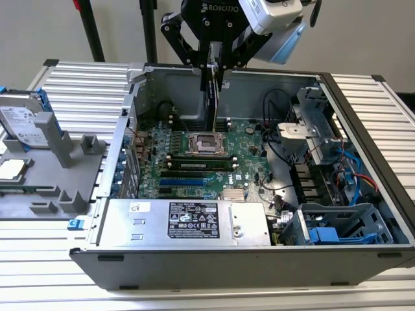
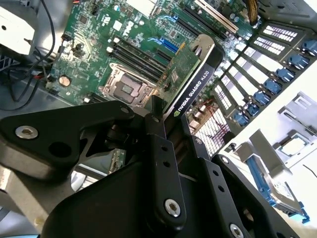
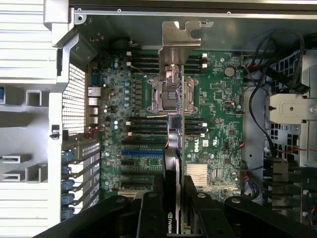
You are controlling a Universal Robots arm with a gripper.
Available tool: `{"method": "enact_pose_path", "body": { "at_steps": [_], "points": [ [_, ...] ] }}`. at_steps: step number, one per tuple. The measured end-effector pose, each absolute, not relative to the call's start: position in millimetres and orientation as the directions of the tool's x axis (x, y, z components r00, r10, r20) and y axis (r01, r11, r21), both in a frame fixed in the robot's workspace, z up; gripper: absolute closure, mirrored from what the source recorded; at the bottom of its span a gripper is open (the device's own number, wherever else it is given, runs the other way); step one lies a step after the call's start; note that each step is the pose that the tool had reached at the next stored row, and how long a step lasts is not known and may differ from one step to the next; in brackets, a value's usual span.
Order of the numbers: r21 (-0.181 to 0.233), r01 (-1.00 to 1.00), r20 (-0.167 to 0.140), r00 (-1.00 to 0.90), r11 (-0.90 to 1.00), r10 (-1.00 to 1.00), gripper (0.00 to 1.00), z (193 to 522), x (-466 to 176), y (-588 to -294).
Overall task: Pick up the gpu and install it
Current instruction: 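Pick up the gpu and move the gpu toward the slot, then insert the gpu into the slot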
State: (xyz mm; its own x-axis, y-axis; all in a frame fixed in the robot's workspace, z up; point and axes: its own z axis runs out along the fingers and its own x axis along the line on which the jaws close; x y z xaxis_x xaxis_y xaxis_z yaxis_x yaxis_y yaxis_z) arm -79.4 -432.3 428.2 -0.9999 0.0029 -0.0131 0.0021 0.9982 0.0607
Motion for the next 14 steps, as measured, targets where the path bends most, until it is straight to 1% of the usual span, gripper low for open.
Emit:
{"method": "enact_pose_path", "body": {
  "at_steps": [14],
  "points": [
    [0.061, -0.017, -0.013, -1.000, 0.998, -0.016, 1.00, 428.1, -79.4, -432.3]
  ]
}}
